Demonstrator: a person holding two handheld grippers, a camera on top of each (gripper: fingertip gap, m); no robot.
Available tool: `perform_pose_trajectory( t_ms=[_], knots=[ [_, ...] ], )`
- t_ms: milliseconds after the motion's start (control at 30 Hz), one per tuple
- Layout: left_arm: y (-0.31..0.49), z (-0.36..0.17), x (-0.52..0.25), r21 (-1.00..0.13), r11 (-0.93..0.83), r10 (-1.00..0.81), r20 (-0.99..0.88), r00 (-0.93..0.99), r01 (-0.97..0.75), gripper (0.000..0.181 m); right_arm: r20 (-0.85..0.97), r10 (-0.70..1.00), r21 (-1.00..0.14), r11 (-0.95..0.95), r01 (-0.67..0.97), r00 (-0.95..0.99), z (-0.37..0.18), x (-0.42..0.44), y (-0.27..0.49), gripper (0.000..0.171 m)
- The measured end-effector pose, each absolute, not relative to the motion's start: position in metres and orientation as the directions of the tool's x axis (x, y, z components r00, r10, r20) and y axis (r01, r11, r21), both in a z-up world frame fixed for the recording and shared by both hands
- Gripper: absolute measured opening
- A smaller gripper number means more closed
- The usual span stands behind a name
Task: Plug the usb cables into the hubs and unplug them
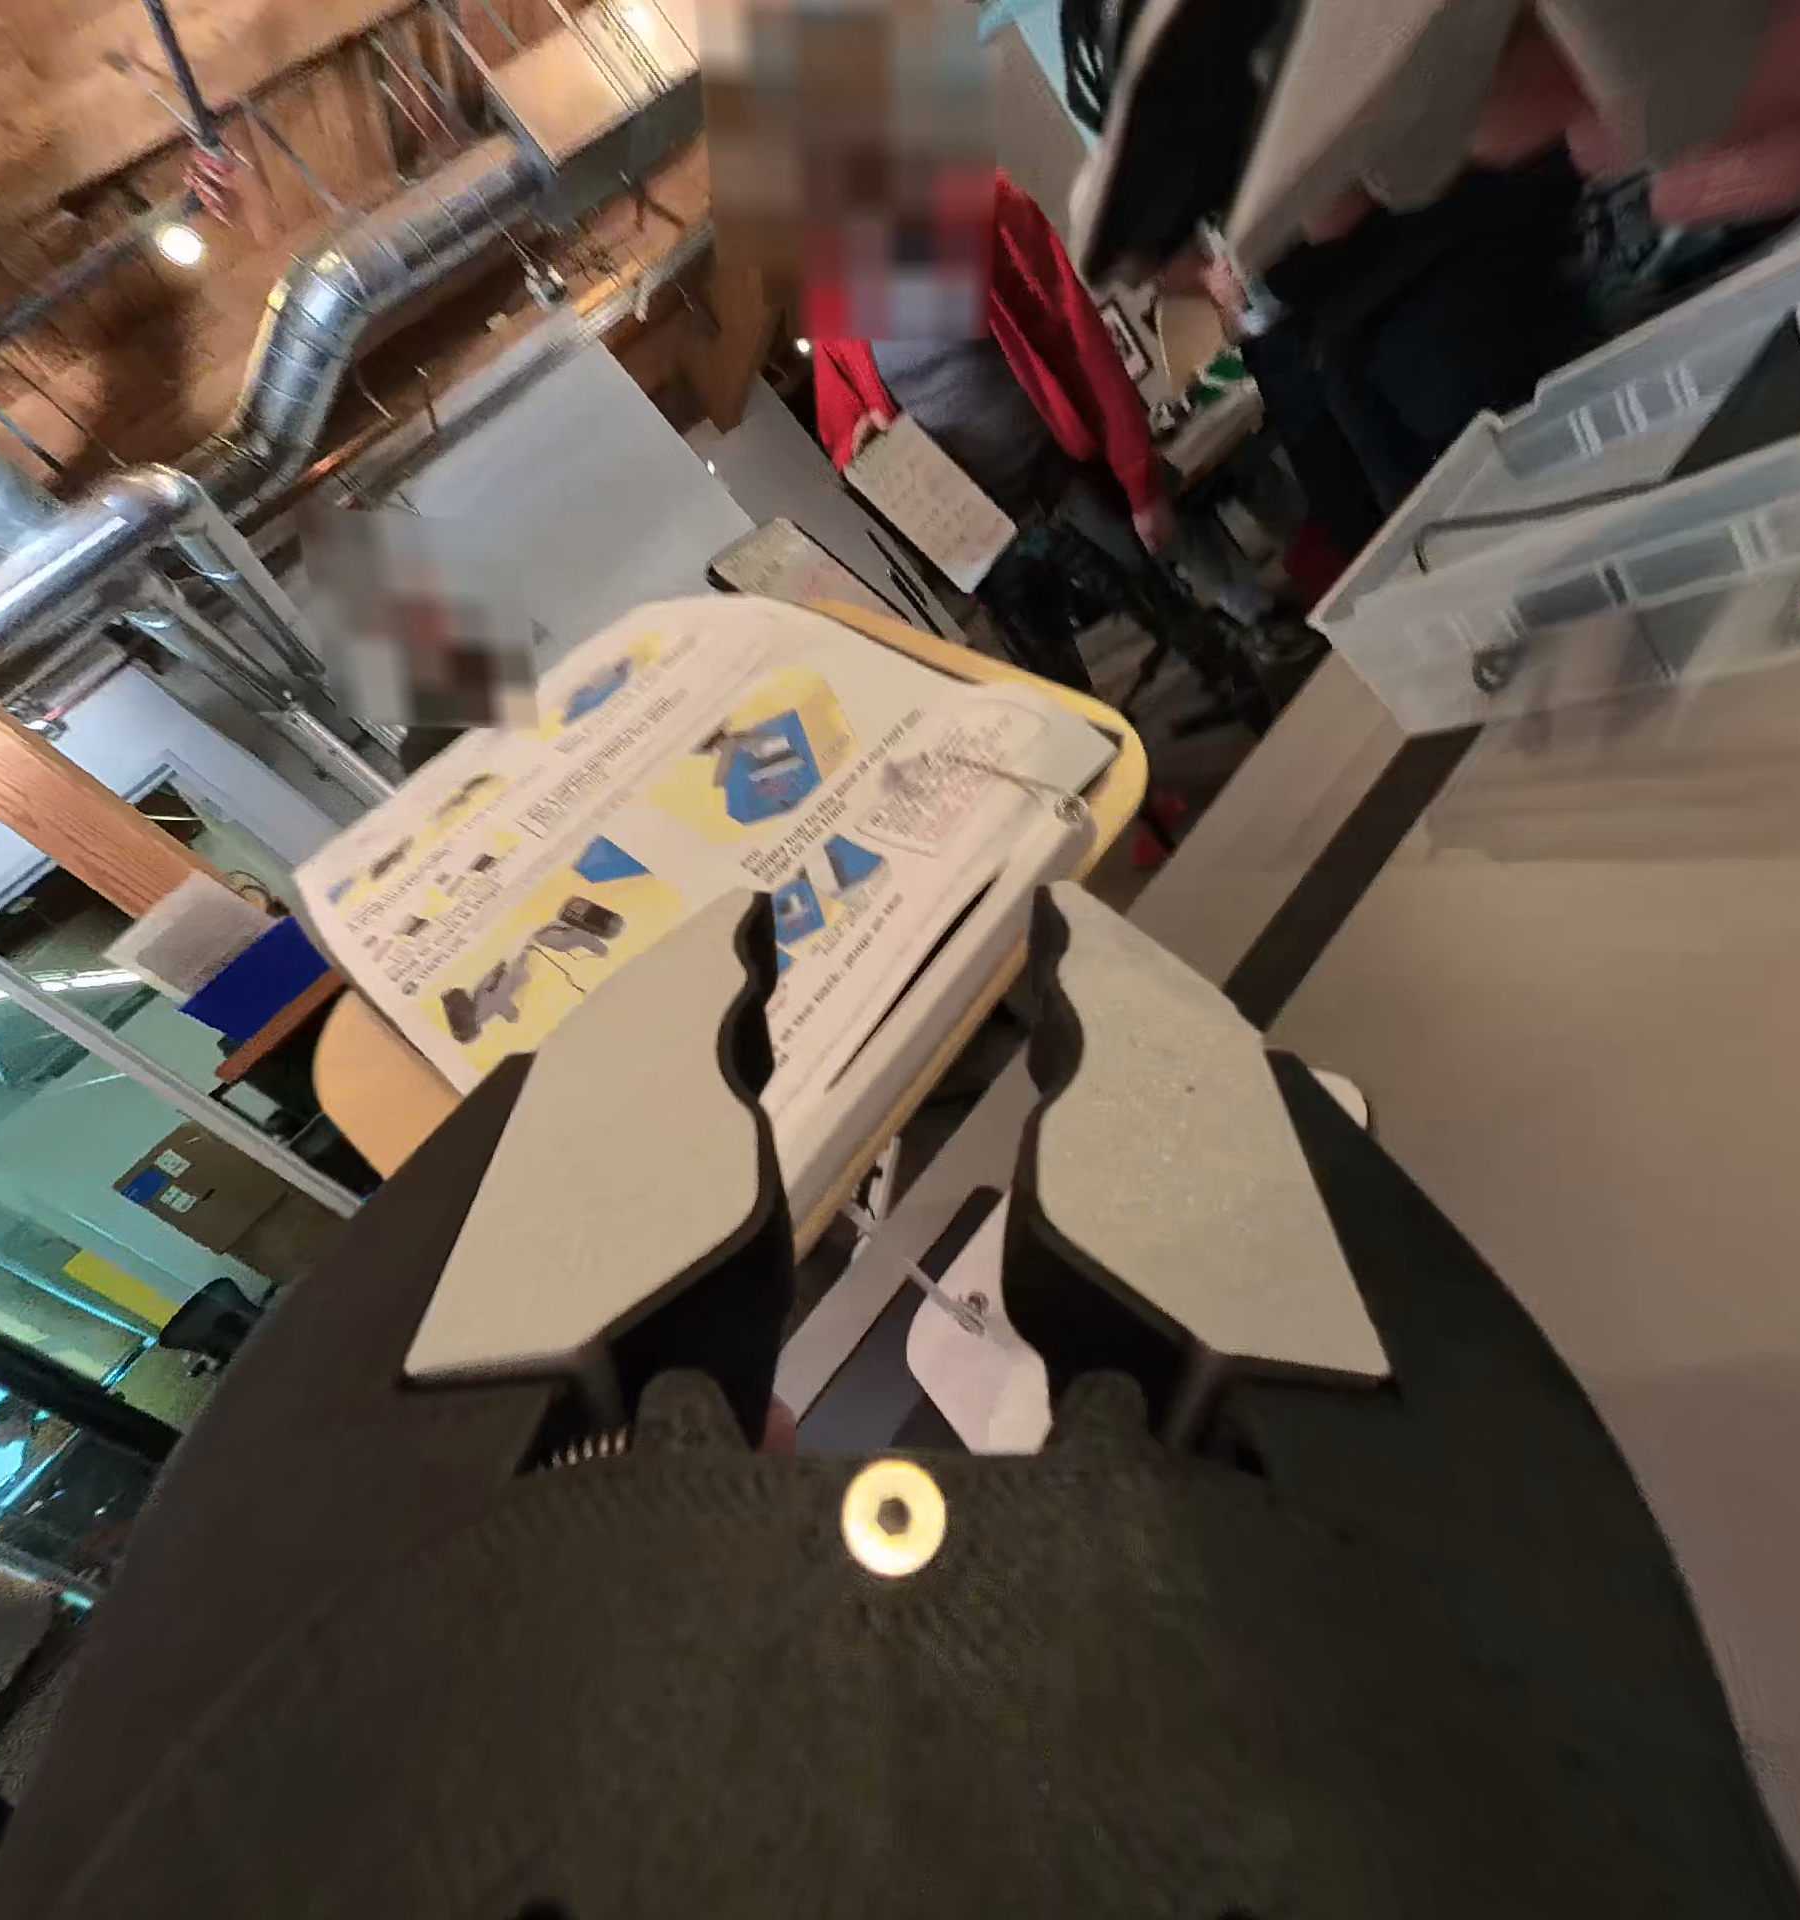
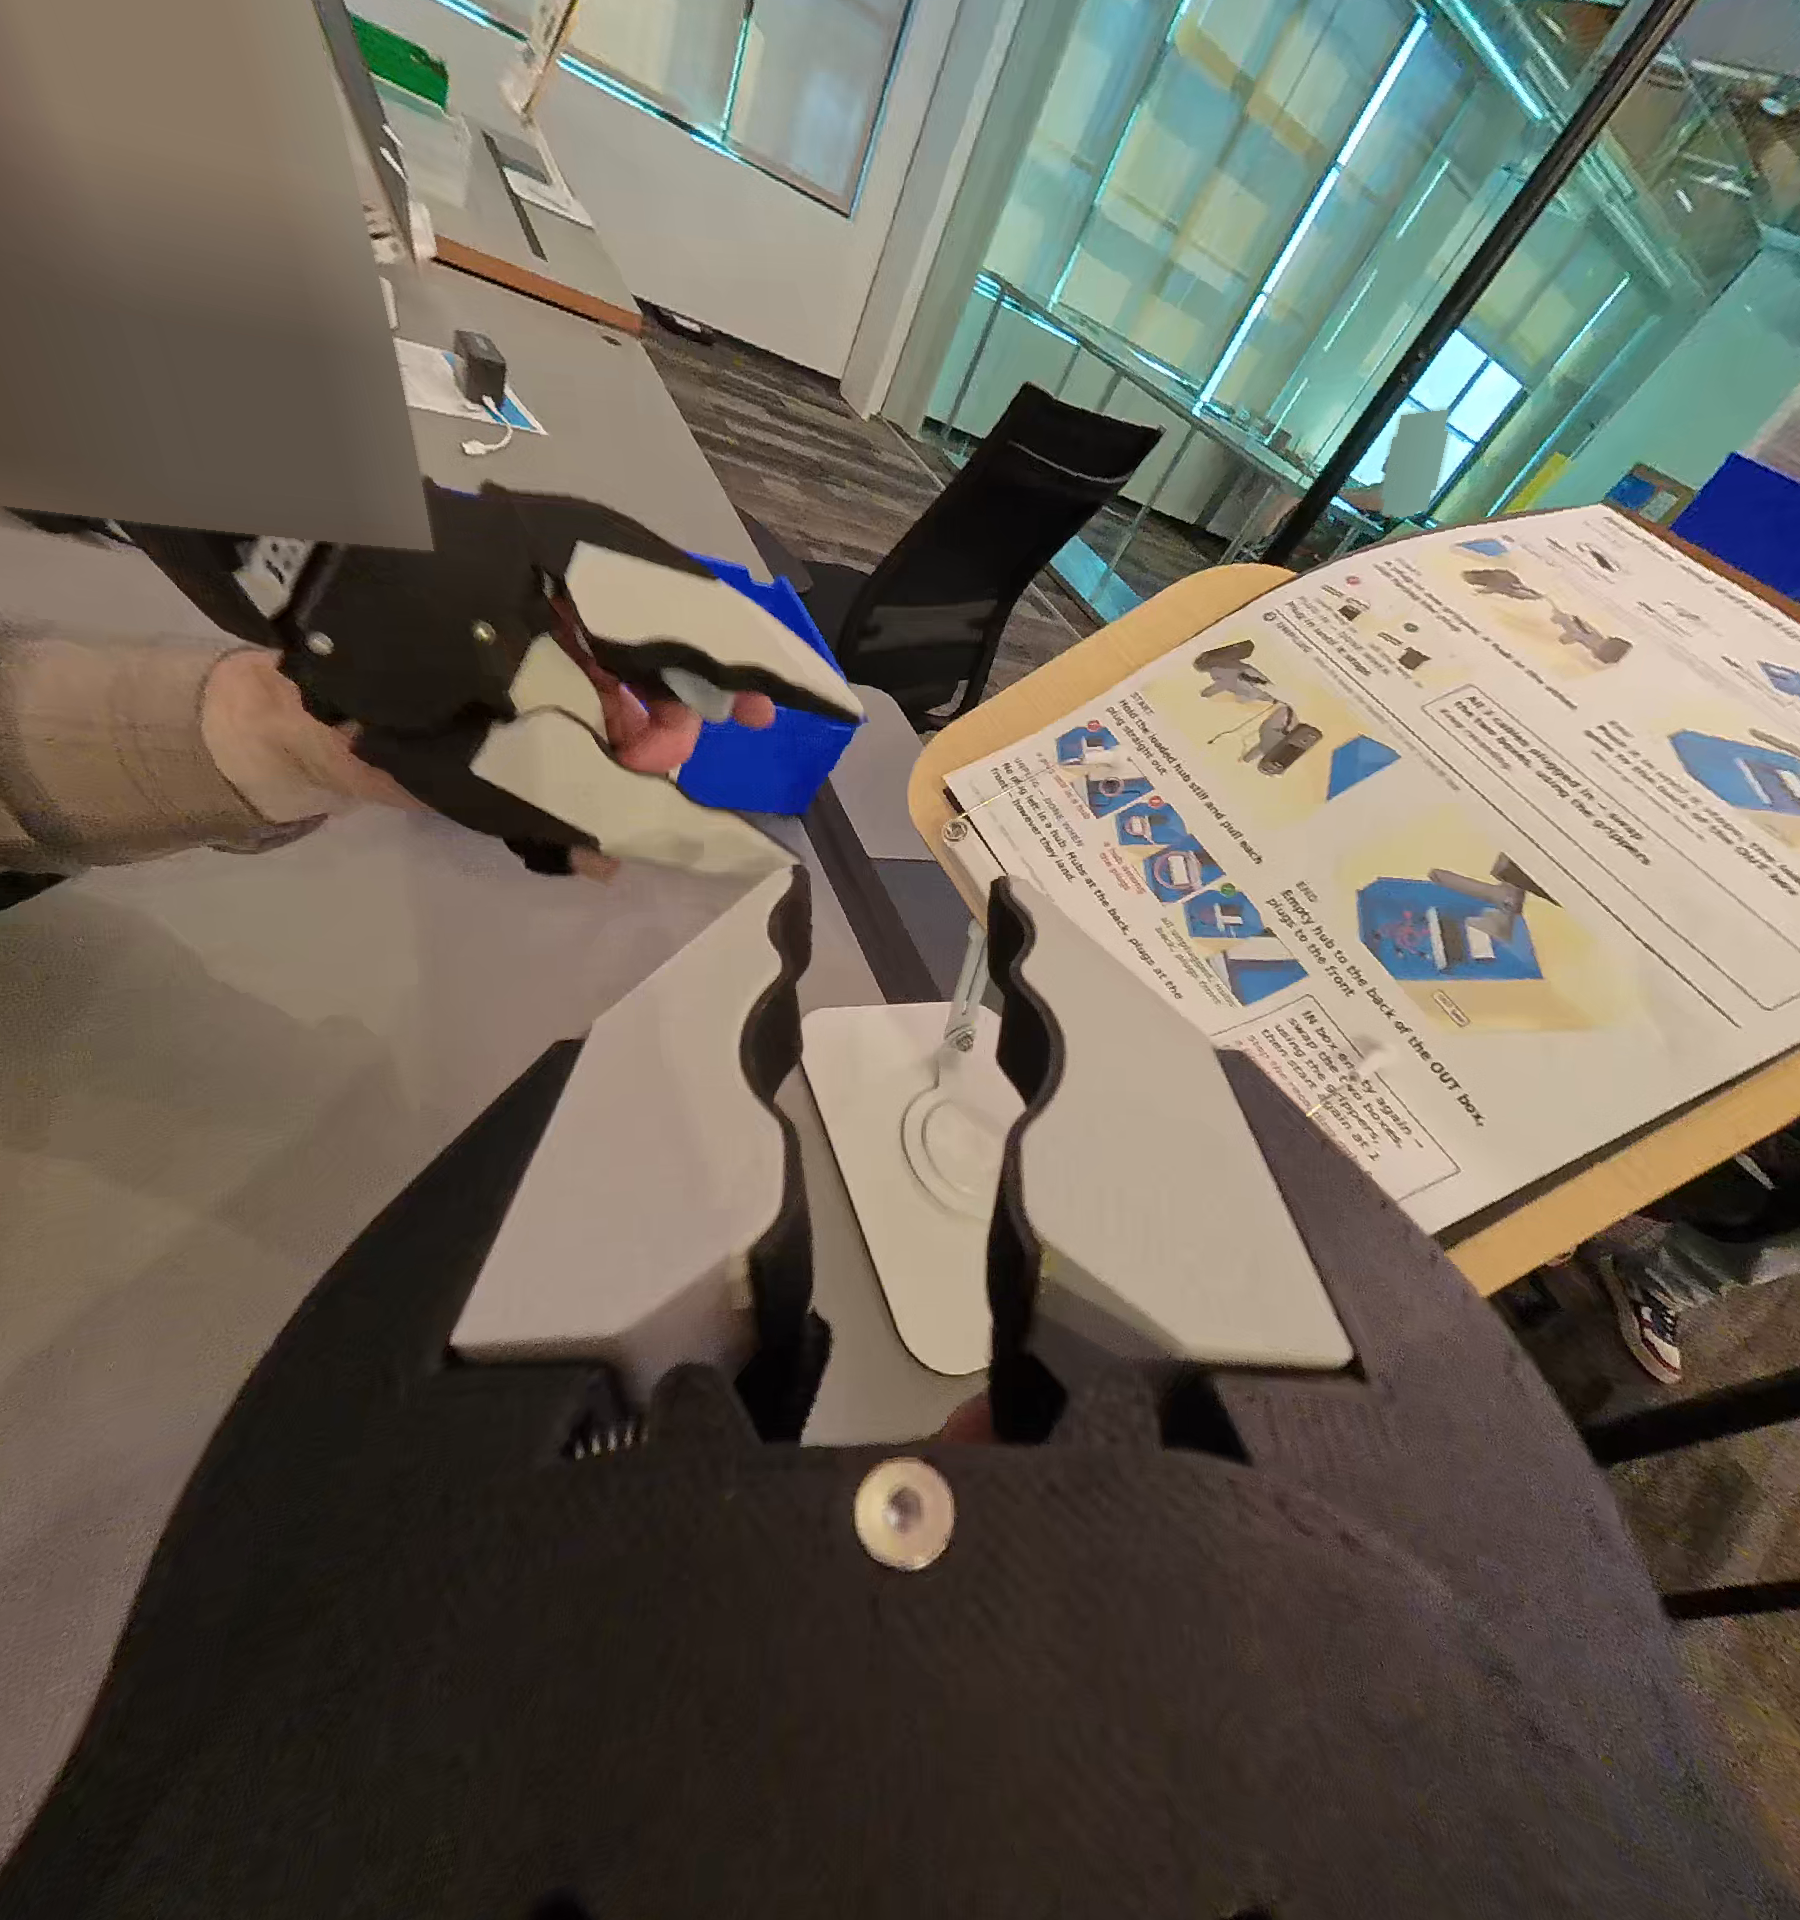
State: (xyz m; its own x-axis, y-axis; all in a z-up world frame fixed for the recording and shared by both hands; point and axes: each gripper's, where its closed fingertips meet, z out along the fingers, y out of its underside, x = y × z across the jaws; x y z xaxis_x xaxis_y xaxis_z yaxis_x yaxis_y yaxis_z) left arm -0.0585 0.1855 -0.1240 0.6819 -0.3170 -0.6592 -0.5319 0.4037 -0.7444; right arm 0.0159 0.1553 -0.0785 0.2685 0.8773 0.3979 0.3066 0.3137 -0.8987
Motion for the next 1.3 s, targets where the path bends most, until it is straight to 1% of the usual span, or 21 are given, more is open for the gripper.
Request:
perform_pose_trajectory(
  t_ms=[67,167,233,367,500,600,700,733,867,933,1000,1067,1100,1167,1300],
  knots=[
    [0.177,-0.107,-0.062,-0.735,0.435,-0.289,-0.661,0.692,-0.520,0.042,0.392,0.880,-0.905,0.316,0.286,0.268,-0.075,0.019,0.153,0.031],
    [0.181,-0.090,-0.081,-0.676,0.424,-0.214,-0.721,0.659,-0.603,0.039,0.388,0.882,-0.909,0.321,0.265,0.266,-0.072,0.021,0.151,0.031],
    [0.191,-0.082,-0.109,-0.672,0.359,-0.214,-0.735,0.643,-0.648,0.040,0.389,0.882,-0.909,0.321,0.267,0.265,-0.073,0.022,0.152,0.031],
    [0.204,-0.079,-0.197,-0.724,0.160,-0.244,-0.688,0.683,-0.672,0.043,0.386,0.879,-0.910,0.313,0.272,0.279,-0.075,0.027,0.157,0.031],
    [0.225,-0.109,-0.309,-0.806,-0.178,-0.231,-0.524,0.820,-0.565,0.057,0.360,0.887,-0.923,0.294,0.249,0.288,-0.075,0.031,0.161,0.031],
    [0.241,-0.149,-0.371,-0.790,-0.400,-0.197,-0.421,0.886,-0.464,0.060,0.354,0.890,-0.924,0.286,0.256,0.286,-0.078,0.028,0.163,0.031],
    [0.255,-0.195,-0.400,-0.775,-0.575,-0.190,-0.185,0.964,-0.262,0.059,0.365,0.887,-0.916,0.288,0.279,0.282,-0.083,0.026,0.164,0.031],
    [0.259,-0.209,-0.409,-0.757,-0.621,-0.163,-0.129,0.978,-0.203,0.060,0.366,0.886,-0.915,0.287,0.284,0.283,-0.084,0.025,0.165,0.031],
    [0.270,-0.261,-0.443,-0.614,-0.776,-0.087,-0.123,0.989,-0.145,0.062,0.354,0.891,-0.921,0.279,0.272,0.285,-0.084,0.027,0.166,0.031],
    [0.274,-0.281,-0.454,-0.551,-0.826,-0.054,-0.122,0.991,-0.113,0.064,0.346,0.894,-0.925,0.274,0.263,0.285,-0.083,0.029,0.167,0.031],
    [0.278,-0.297,-0.468,-0.503,-0.861,-0.008,-0.142,0.990,-0.079,0.064,0.337,0.896,-0.929,0.267,0.256,0.289,-0.083,0.030,0.169,0.031],
    [0.281,-0.311,-0.472,-0.458,-0.888,0.019,-0.112,0.994,-0.034,0.066,0.329,0.898,-0.932,0.260,0.252,0.293,-0.084,0.032,0.171,0.031],
    [0.281,-0.317,-0.477,-0.432,-0.901,0.032,-0.134,0.990,-0.030,0.067,0.327,0.898,-0.933,0.257,0.252,0.295,-0.084,0.032,0.171,0.031],
    [0.283,-0.327,-0.488,-0.401,-0.916,0.051,-0.183,0.982,-0.027,0.064,0.326,0.898,-0.933,0.255,0.253,0.297,-0.084,0.033,0.172,0.031],
    [0.287,-0.341,-0.488,-0.358,-0.934,0.067,-0.170,0.983,0.002,0.063,0.323,0.897,-0.935,0.253,0.248,0.302,-0.084,0.035,0.174,0.031]
  ],
)
